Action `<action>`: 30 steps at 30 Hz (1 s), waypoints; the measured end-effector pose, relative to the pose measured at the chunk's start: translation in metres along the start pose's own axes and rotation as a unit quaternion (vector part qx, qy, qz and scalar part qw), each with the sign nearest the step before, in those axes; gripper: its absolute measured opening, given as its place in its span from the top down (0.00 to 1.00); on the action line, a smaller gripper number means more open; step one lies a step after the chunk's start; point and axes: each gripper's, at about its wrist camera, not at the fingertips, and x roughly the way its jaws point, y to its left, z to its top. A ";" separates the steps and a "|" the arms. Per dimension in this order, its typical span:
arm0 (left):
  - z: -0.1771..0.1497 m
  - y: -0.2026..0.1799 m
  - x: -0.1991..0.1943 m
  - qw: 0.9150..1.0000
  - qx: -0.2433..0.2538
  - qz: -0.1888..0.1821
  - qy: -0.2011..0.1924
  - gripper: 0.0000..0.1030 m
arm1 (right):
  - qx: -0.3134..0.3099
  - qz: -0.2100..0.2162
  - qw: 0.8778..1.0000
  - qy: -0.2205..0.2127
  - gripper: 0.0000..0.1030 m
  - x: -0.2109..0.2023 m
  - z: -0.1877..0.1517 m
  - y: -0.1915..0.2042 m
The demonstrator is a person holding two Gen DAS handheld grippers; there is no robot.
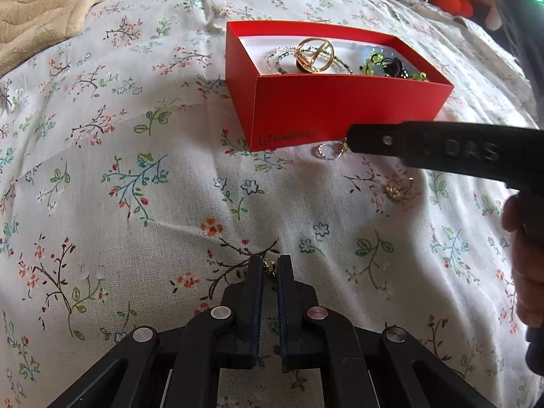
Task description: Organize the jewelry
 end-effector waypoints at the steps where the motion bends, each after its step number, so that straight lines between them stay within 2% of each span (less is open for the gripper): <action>1: 0.000 0.000 0.000 1.000 0.000 0.000 0.000 0.97 | 0.004 -0.005 1.000 -0.001 0.54 0.003 0.001 0.002; 7: 0.000 0.000 0.000 1.000 0.000 -0.001 0.000 0.96 | -0.001 -0.061 0.998 -0.004 0.56 0.016 0.000 0.018; 10: -0.001 0.000 0.000 1.000 0.001 -0.001 0.001 0.96 | -0.020 -0.097 0.995 -0.010 0.65 0.020 -0.004 0.024; 12: -0.001 -0.001 0.001 1.000 0.001 -0.001 0.001 0.96 | -0.037 -0.113 0.993 -0.014 0.77 0.021 -0.007 0.027; 14: -0.001 -0.001 0.001 1.000 0.001 -0.001 0.001 0.96 | -0.050 -0.109 0.993 -0.013 0.87 0.021 -0.008 0.026; 15: -0.001 -0.001 0.000 1.000 0.001 -0.001 0.001 0.96 | -0.055 -0.103 0.993 -0.011 0.88 0.020 -0.008 0.024; 22: -0.003 -0.001 0.000 1.000 0.003 0.001 -0.002 0.96 | -0.080 -0.062 0.995 -0.001 0.90 0.010 -0.015 0.012; 30: -0.003 -0.002 0.000 1.000 0.004 0.003 -0.002 0.96 | -0.065 0.021 0.998 0.016 0.90 -0.016 -0.022 -0.010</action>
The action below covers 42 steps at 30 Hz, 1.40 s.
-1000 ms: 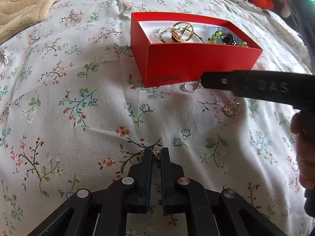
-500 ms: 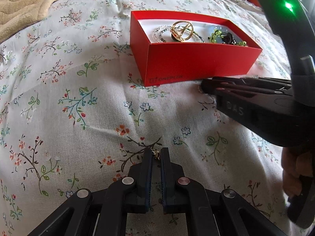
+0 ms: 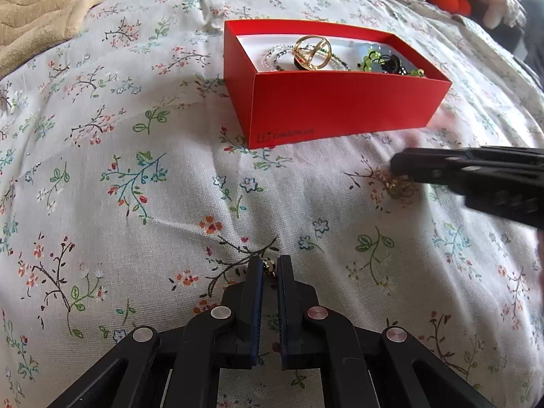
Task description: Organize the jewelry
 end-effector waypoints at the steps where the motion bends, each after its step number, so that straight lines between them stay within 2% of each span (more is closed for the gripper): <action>1: 0.001 0.000 0.000 1.000 0.000 0.000 0.000 0.96 | 0.006 0.011 1.000 0.000 0.90 -0.004 -0.001 -0.003; 4: 0.002 -0.001 -0.001 1.000 0.000 0.001 -0.001 0.96 | 0.022 0.034 0.999 -0.002 0.90 -0.016 -0.002 -0.013; 13: -0.002 -0.018 -0.006 1.000 0.018 -0.014 -0.009 0.96 | 0.047 0.059 0.997 0.008 0.88 -0.038 -0.014 -0.040; 18: -0.005 -0.027 -0.009 0.999 0.030 -0.033 -0.016 0.96 | 0.062 0.099 0.993 0.026 0.86 -0.043 -0.022 -0.049; 19: -0.006 -0.029 -0.010 0.999 0.034 -0.037 -0.018 0.96 | 0.064 0.100 0.993 0.028 0.84 -0.044 -0.022 -0.050; 21: -0.009 -0.032 -0.012 0.998 0.043 -0.044 -0.023 0.95 | 0.069 0.102 0.992 0.027 0.60 -0.049 -0.025 -0.056; 22: -0.010 -0.033 -0.014 0.998 0.045 -0.047 -0.027 0.91 | 0.070 0.102 0.992 0.023 0.53 -0.052 -0.026 -0.058; 23: -0.012 -0.033 -0.015 0.997 0.046 -0.051 -0.028 0.83 | 0.071 0.099 0.992 0.017 0.41 -0.056 -0.028 -0.062; 24: -0.014 -0.033 -0.016 0.997 0.045 -0.052 -0.029 0.78 | 0.069 0.096 0.993 0.015 0.38 -0.058 -0.029 -0.063; 25: -0.015 -0.033 -0.017 0.997 0.045 -0.052 -0.031 0.71 | 0.064 0.092 0.994 0.014 0.38 -0.059 -0.030 -0.063; 28: -0.021 -0.032 -0.020 0.997 0.048 -0.054 -0.036 0.67 | 0.011 0.052 0.999 0.005 0.38 -0.061 -0.037 -0.055; 31: -0.025 -0.032 -0.023 0.996 0.053 -0.062 -0.041 0.61 | -0.054 0.022 0.998 0.002 0.38 -0.058 -0.048 -0.036; 37: -0.030 -0.036 -0.015 0.995 0.063 -0.062 -0.036 0.61 | -0.141 -0.009 0.990 0.015 0.38 -0.037 -0.068 -0.010; 42: -0.023 -0.039 -0.007 0.995 0.065 -0.064 -0.034 0.62 | -0.135 -0.017 0.991 0.008 0.42 -0.027 -0.064 -0.007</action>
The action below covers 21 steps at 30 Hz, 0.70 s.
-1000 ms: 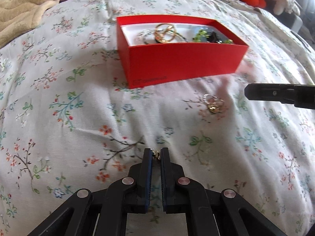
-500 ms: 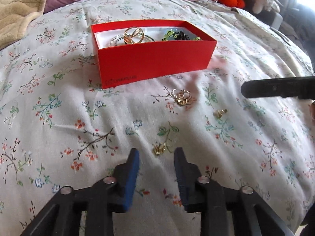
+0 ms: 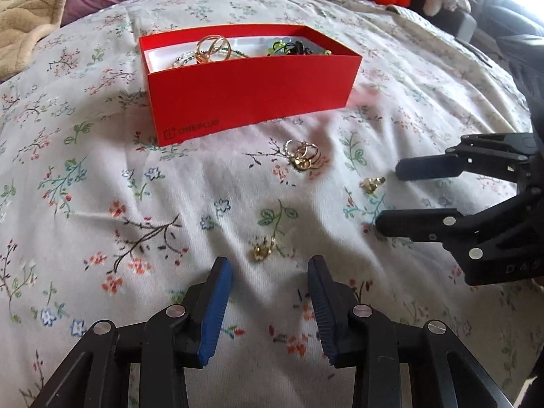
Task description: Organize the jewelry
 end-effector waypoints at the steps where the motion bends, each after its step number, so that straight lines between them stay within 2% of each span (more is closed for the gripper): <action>1: 0.000 0.000 0.002 1.000 0.001 0.001 -0.001 0.62 | 0.002 0.000 1.000 0.000 0.44 0.001 0.001 0.000; 3: 0.001 -0.001 0.004 1.000 0.002 0.003 -0.002 0.64 | 0.003 -0.003 1.000 -0.002 0.50 0.003 0.003 0.001; 7: 0.002 0.000 0.005 1.000 -0.002 0.009 -0.004 0.74 | 0.009 -0.008 1.000 -0.004 0.61 0.008 0.009 0.004; 9: 0.003 0.000 0.005 1.000 -0.004 0.012 -0.004 0.78 | 0.009 -0.008 1.000 -0.004 0.71 0.009 0.012 0.006; 10: 0.003 0.000 0.005 1.000 -0.003 0.011 -0.004 0.85 | 0.008 -0.007 1.000 -0.004 0.73 0.010 0.012 0.007; 11: 0.003 -0.001 0.005 1.000 -0.001 0.007 -0.002 0.96 | 0.006 -0.003 1.000 -0.003 0.79 0.010 0.013 0.009; 12: 0.003 -0.002 0.005 1.000 0.001 0.003 -0.001 0.97 | 0.004 0.001 1.000 -0.002 0.85 0.010 0.013 0.010; 14: 0.002 -0.006 0.005 1.000 0.010 0.005 0.000 0.97 | -0.003 0.004 1.000 0.000 0.90 0.011 0.014 0.015; 21: 0.003 -0.008 0.003 1.000 0.013 0.009 0.000 0.97 | 0.002 0.008 1.000 0.003 0.91 0.009 0.015 0.013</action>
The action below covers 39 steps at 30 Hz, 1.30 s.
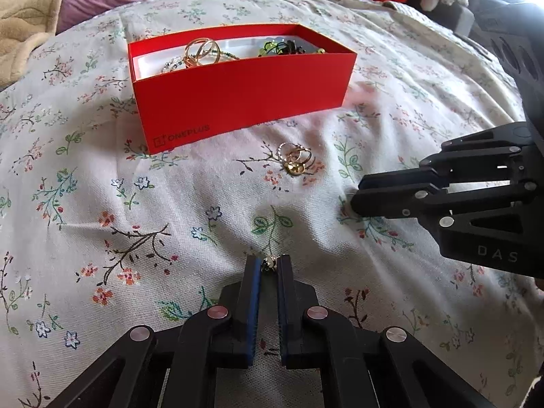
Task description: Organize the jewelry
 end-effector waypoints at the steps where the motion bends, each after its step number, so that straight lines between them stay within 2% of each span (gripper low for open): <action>1: 0.000 0.000 0.000 1.000 0.000 0.001 0.000 0.97 | 0.001 0.000 1.000 0.001 0.91 -0.001 0.000 0.000; 10: 0.007 0.000 -0.009 1.000 -0.006 0.005 0.000 0.97 | 0.016 0.004 1.000 0.001 0.91 -0.010 0.003 -0.006; 22: 0.035 0.004 -0.025 0.999 -0.017 0.027 -0.014 0.97 | 0.029 0.012 0.999 -0.015 0.91 -0.036 0.024 -0.008; 32: 0.070 0.014 -0.030 0.998 -0.043 0.041 -0.032 0.97 | 0.043 -0.002 0.999 -0.032 0.91 -0.048 0.054 -0.011; 39: 0.096 0.028 -0.023 0.995 -0.075 0.046 -0.045 0.97 | 0.063 0.003 0.996 -0.057 0.91 -0.057 0.081 -0.021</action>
